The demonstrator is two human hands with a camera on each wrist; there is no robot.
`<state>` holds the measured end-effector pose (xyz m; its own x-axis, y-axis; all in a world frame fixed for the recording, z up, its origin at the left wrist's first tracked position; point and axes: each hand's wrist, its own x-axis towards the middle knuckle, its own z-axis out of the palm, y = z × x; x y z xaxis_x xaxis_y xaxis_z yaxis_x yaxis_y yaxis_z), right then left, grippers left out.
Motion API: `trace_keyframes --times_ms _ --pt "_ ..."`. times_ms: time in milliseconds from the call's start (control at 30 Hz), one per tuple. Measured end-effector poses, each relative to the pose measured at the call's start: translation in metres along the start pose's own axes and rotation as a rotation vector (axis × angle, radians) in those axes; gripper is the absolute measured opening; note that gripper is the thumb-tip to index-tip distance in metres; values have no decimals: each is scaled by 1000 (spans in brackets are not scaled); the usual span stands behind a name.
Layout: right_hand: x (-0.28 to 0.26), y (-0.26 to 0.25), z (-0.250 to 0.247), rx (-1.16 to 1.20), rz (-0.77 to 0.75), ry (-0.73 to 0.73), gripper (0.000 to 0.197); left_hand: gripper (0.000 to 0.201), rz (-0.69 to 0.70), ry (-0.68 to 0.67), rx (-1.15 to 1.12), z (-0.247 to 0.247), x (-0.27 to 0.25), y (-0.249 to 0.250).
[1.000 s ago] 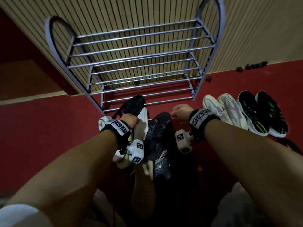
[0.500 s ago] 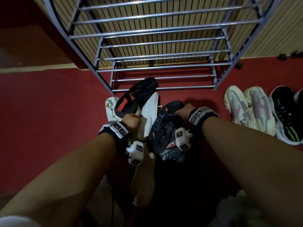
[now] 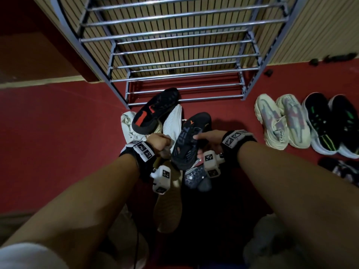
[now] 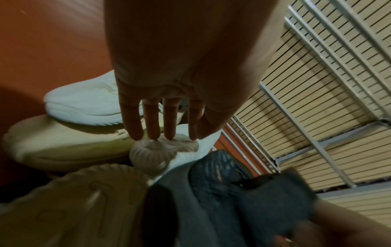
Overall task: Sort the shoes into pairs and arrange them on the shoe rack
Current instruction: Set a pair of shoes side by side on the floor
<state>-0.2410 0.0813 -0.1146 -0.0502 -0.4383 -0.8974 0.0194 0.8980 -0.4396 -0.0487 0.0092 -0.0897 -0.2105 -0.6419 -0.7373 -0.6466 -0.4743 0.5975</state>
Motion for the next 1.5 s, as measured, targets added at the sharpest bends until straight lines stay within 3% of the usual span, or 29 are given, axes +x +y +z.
trace_keyframes --times_ms 200,267,333,400,533,733,967,1067,1133,1200,1267,1367,1433,1500 --pt "-11 2 20 -52 -15 86 26 29 108 -83 110 3 -14 1" --pt "-15 1 18 -100 -44 107 20 26 140 -165 140 4 -23 6" --pt "-24 -2 5 -132 -99 113 14 23 163 -235 148 7 -26 11" --pt "-40 -4 -15 -91 -89 68 13 21 155 -205 78 18 -30 21" --pt "-69 -7 -58 -57 -119 221 26 19 233 -138 -53 50 -35 47" --pt "-78 8 -110 124 -169 320 11 16 158 -180 -53 69 -33 48" --pt "-68 38 -135 137 -188 338 16 23 238 -43 436 90 -29 16" --pt "-66 40 -128 163 -174 311 14 24 317 -123 713 102 -32 4" --pt "-60 42 -125 183 -145 276 16 24 365 -125 722 108 -26 -1" --pt "-57 42 -124 226 -112 269 17 44 341 -34 646 109 -14 -3" --pt "-55 43 -125 216 -104 277 17 63 294 93 714 111 -6 -5" --pt "-50 45 -130 189 -120 299 13 74 486 251 956 119 -1 -7" --pt "-45 50 -135 178 -123 310 12 89 573 251 1047 127 8 -6" --pt "-45 56 -140 153 -125 329 12 103 539 149 1093 136 19 -4"
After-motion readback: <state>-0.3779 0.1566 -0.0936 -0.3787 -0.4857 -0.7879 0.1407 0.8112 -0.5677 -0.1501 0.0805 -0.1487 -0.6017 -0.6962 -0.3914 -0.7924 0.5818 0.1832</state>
